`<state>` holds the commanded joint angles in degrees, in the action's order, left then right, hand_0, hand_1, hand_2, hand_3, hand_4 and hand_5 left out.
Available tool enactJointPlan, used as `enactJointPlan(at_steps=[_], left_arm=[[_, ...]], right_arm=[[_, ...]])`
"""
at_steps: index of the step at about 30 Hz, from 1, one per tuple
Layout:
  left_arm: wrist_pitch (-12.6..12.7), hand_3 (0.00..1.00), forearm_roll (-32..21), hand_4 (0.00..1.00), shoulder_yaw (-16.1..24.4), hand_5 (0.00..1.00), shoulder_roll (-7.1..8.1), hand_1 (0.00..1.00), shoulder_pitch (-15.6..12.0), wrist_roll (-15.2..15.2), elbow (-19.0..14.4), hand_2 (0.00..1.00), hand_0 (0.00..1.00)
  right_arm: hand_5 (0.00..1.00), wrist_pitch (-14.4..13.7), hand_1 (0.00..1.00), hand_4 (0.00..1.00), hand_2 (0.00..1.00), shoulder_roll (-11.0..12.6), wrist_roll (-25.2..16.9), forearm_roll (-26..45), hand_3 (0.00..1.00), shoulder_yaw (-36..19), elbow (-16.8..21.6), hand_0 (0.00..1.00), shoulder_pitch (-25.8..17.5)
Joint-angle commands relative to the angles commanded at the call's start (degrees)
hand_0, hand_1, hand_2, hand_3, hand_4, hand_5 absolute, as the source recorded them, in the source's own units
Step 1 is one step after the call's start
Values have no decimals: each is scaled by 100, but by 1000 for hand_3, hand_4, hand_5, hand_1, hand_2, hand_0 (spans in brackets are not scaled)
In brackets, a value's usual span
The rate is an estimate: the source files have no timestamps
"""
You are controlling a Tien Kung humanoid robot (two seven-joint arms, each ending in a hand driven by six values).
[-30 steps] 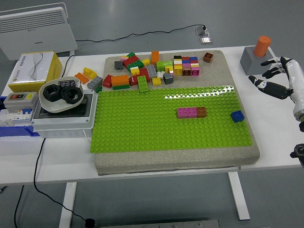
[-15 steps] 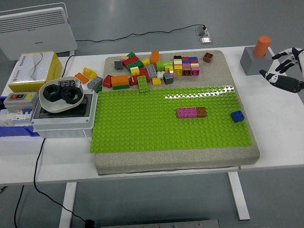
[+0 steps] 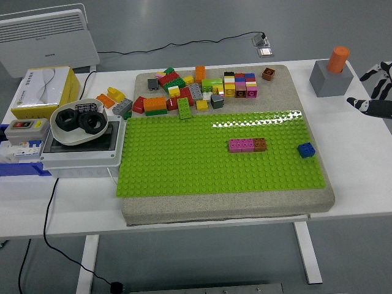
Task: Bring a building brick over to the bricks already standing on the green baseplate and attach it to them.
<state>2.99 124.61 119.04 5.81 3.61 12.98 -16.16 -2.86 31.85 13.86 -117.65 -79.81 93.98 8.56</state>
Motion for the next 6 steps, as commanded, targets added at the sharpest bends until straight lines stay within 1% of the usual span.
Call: enactJointPlan(at_steps=[2,3,4,6], left_arm=[[-7,435,23,626,1,324,8,692,6,4,-3,607,757],[-9,438,32,647,0,295,12,693,9,6,-4,607,757],[-7,438,38,647,-2,295,14,693,11,7,-5,607,757],[0,438,39,647,-9,295,15,693,13,9,-4,607,757]], right_arm=[[241,220,539,864,556,73,191,-173,593,61,102,606,30],[227,332,699,861,723,91,288,-238,643,103,142,669,47],[227,462,699,861,723,84,382,-292,643,160,164,669,67],[227,627,699,861,723,47,466,-340,643,208,160,669,70]])
